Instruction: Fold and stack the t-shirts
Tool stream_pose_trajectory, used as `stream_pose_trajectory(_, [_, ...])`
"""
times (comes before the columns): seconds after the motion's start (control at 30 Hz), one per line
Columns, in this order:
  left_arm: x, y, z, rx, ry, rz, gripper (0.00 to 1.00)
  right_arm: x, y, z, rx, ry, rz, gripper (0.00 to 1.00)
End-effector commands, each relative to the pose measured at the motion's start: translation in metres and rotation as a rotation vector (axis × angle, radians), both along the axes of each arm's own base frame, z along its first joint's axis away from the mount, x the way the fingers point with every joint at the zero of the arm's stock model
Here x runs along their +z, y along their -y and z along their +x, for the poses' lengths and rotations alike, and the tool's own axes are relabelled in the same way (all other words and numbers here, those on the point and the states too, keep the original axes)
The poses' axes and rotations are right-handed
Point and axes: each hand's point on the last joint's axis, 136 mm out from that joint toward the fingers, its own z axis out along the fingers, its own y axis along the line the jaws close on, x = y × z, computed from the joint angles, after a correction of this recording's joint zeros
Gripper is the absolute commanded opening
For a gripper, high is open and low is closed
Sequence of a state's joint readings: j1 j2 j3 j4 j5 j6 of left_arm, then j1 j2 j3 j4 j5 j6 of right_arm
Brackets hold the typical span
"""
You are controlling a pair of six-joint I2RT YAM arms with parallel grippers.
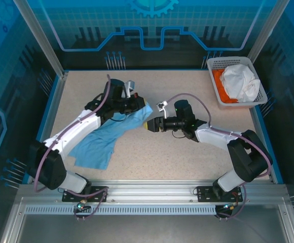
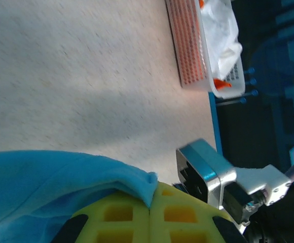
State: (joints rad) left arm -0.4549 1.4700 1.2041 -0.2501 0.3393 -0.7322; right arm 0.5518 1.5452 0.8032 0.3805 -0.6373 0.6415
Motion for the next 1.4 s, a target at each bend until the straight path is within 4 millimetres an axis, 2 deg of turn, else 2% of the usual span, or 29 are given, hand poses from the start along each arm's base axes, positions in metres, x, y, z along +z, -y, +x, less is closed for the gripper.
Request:
stream_pose_trajectory(0.0, [0.027, 0.026, -0.002, -0.049, -0.009, -0.117, 0.0, 0.012, -0.004, 0.011, -0.056, 0.075, 0.039, 0.61])
stream_pose_trajectory(0.17, [0.036, 0.037, 0.004, -0.049, -0.024, -0.154, 0.0, -0.001, 0.0, 0.025, -0.109, 0.038, 0.013, 0.45])
stream_pose_trajectory(0.3, [0.046, 0.038, 0.008, -0.051, -0.003, -0.145, 0.0, -0.003, 0.0, 0.027, -0.112, 0.007, 0.014, 0.22])
stream_pose_trajectory(0.33, [0.047, 0.034, 0.011, -0.043, 0.006, -0.119, 0.03, -0.002, 0.002, 0.028, -0.119, -0.009, 0.011, 0.17])
stream_pose_trajectory(0.47, [0.056, 0.002, 0.024, 0.041, 0.041, -0.047, 0.43, -0.008, 0.027, 0.042, -0.222, -0.128, -0.008, 0.03])
stream_pose_trajectory(0.5, [0.056, -0.014, 0.028, 0.088, 0.044, -0.022, 0.56, -0.015, 0.039, 0.047, -0.274, -0.191, -0.047, 0.0])
stream_pose_trajectory(0.53, [0.055, -0.031, 0.03, 0.147, 0.045, 0.008, 0.64, -0.032, 0.054, 0.048, -0.326, -0.285, -0.109, 0.0])
stream_pose_trajectory(0.63, [0.04, -0.07, 0.026, 0.266, 0.016, 0.051, 0.72, -0.036, 0.08, 0.055, -0.388, -0.443, -0.084, 0.0])
stream_pose_trajectory(0.7, [0.02, -0.087, 0.017, 0.329, -0.032, 0.081, 0.76, -0.045, 0.094, 0.055, -0.424, -0.514, -0.057, 0.0])
stream_pose_trajectory(0.83, [-0.028, -0.109, -0.011, 0.42, -0.17, 0.129, 0.74, -0.063, 0.112, 0.049, -0.466, -0.609, -0.069, 0.0])
stream_pose_trajectory(0.93, [-0.072, -0.109, -0.035, 0.467, -0.311, 0.079, 0.7, -0.07, 0.117, 0.045, -0.476, -0.661, -0.051, 0.0])
stream_pose_trajectory(1.03, [-0.102, -0.104, -0.057, 0.495, -0.396, 0.06, 0.71, -0.07, 0.118, 0.043, -0.475, -0.675, -0.058, 0.0])
stream_pose_trajectory(1.17, [-0.121, -0.105, -0.069, 0.55, -0.434, 0.047, 0.72, -0.066, 0.12, 0.041, -0.477, -0.668, -0.069, 0.0])
stream_pose_trajectory(1.37, [-0.139, -0.096, -0.061, 0.562, -0.474, 0.007, 0.72, -0.06, 0.118, 0.039, -0.466, -0.654, -0.073, 0.0])
